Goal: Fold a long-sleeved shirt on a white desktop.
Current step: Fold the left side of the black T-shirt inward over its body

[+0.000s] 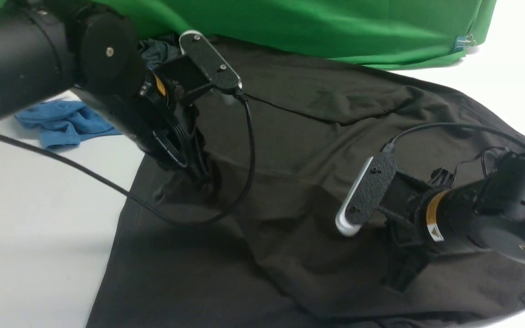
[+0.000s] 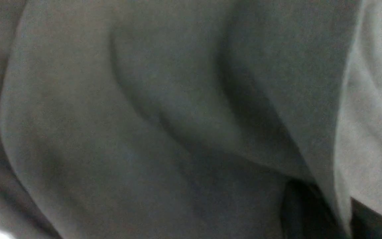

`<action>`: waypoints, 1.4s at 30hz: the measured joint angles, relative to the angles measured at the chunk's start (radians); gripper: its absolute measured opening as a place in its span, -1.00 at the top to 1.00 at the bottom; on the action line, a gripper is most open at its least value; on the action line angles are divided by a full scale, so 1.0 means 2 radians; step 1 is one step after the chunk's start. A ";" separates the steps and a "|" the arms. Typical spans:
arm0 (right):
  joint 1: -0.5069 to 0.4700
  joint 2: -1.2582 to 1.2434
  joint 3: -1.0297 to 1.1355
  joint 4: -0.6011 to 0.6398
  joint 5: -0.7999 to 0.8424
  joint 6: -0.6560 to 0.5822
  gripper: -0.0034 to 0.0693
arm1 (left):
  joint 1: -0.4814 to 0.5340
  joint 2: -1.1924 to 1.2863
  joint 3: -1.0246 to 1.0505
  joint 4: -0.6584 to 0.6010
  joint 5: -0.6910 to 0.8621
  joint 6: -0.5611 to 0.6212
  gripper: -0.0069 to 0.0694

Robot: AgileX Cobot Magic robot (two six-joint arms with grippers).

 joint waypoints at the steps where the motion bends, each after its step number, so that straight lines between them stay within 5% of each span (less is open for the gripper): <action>1: -0.003 0.004 -0.001 0.000 -0.003 -0.001 0.81 | 0.000 0.002 -0.001 0.006 -0.006 0.000 0.72; 17: -0.014 0.045 -0.002 -0.002 -0.061 -0.007 0.73 | 0.000 0.070 -0.002 0.072 -0.057 -0.002 0.70; 20: -0.014 0.051 -0.002 -0.010 -0.063 -0.007 0.58 | 0.001 0.078 -0.002 0.087 -0.069 -0.002 0.65; 26: -0.034 0.052 -0.002 -0.028 -0.053 0.023 -0.19 | 0.018 0.094 -0.002 0.112 -0.112 -0.027 0.29; 35: -0.037 -0.034 -0.002 -0.030 0.050 0.080 -0.37 | 0.089 0.101 -0.002 0.134 -0.177 -0.061 -0.19; 39: -0.037 -0.089 -0.003 -0.029 0.108 0.092 -0.37 | 0.115 0.099 -0.002 0.127 -0.168 -0.092 -0.13; 42: -0.037 -0.134 -0.003 -0.023 0.138 0.107 -0.37 | 0.121 0.095 -0.002 0.070 -0.134 -0.087 0.17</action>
